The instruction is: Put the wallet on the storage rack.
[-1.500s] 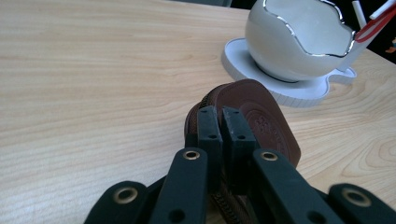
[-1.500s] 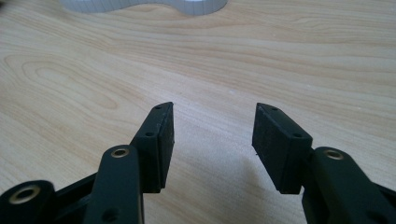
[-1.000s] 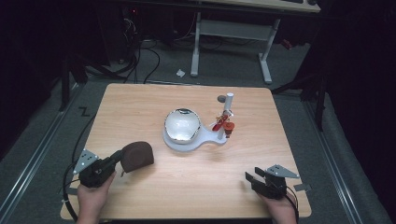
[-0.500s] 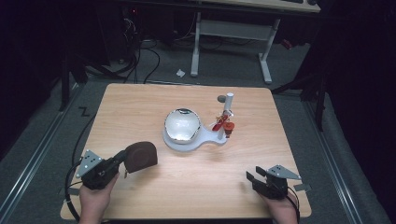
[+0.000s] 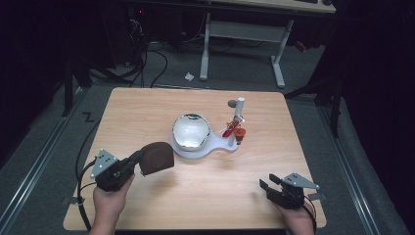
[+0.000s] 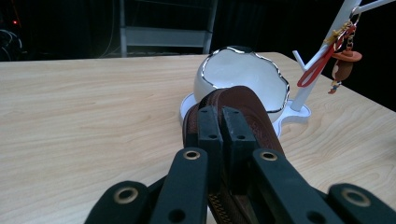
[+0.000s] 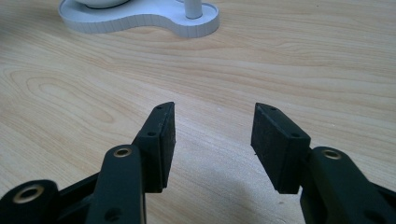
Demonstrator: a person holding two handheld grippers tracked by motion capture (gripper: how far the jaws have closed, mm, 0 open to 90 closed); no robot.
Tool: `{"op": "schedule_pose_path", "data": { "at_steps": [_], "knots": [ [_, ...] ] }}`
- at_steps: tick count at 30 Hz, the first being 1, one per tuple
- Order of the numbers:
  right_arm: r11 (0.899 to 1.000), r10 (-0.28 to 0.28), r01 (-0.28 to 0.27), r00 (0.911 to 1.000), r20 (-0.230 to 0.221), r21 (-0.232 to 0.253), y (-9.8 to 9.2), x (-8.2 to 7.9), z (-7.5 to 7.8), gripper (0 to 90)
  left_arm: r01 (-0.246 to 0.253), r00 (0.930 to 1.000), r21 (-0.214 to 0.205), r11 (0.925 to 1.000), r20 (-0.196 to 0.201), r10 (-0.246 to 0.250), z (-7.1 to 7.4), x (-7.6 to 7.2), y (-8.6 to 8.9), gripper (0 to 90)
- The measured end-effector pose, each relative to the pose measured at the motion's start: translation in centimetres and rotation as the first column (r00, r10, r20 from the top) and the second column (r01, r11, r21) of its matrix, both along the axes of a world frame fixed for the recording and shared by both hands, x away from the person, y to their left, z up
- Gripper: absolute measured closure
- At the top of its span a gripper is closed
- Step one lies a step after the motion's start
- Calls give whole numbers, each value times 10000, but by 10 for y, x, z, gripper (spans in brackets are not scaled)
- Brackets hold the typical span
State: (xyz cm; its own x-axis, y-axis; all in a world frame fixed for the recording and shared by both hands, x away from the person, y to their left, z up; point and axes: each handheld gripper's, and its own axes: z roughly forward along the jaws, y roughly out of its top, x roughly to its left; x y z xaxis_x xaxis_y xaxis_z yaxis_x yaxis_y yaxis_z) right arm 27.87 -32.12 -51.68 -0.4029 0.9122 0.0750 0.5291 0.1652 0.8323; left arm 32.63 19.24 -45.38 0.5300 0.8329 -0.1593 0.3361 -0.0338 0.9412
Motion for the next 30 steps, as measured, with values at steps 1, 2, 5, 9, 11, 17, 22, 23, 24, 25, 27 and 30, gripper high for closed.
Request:
{"op": "schedule_pose_path", "data": {
  "at_steps": [1,2,5,9,11,17,22,23,24,25,27,30],
  "knots": [
    [10000,-6,6,10000,13,17,0,0,0,502,-4,10000,18,10000,-2,4,2,1,-2,875],
    [10000,3,-3,10000,15,41,0,0,1,502,7,10000,45,10000,17,-7,5,3,-4,875],
    [10000,18,-18,10000,58,51,0,-1,2,502,18,10000,57,10000,69,-19,12,8,-8,875],
    [10000,74,-75,9999,106,56,0,-1,2,502,40,9999,88,10000,122,-41,21,14,-13,875],
    [9999,109,-109,9999,105,35,1,-1,2,503,35,9999,114,9999,150,-37,25,18,-16,874],
    [9999,141,-142,9998,153,57,1,-1,3,503,99,9999,223,9997,106,-101,32,30,-25,874],
    [9999,140,-141,9998,137,68,0,-1,2,502,93,9999,356,9993,92,-96,36,39,-32,874],
    [9999,143,-144,9998,130,77,0,-1,2,503,87,9999,365,9993,65,-89,37,41,-33,874],
    [9999,145,-146,9998,126,79,0,-1,2,502,74,10000,422,9991,37,-76,37,43,-34,874],
    [9999,159,-160,9998,131,67,1,-1,2,503,46,10000,409,9992,34,-47,37,45,-35,874],
    [9998,178,-179,9997,152,67,1,-1,2,502,7,10000,371,9993,-59,-4,37,49,-36,874],
    [9998,166,-167,9998,144,72,0,-1,3,503,-21,10000,503,9987,-92,26,38,54,-39,874]
  ]
}}
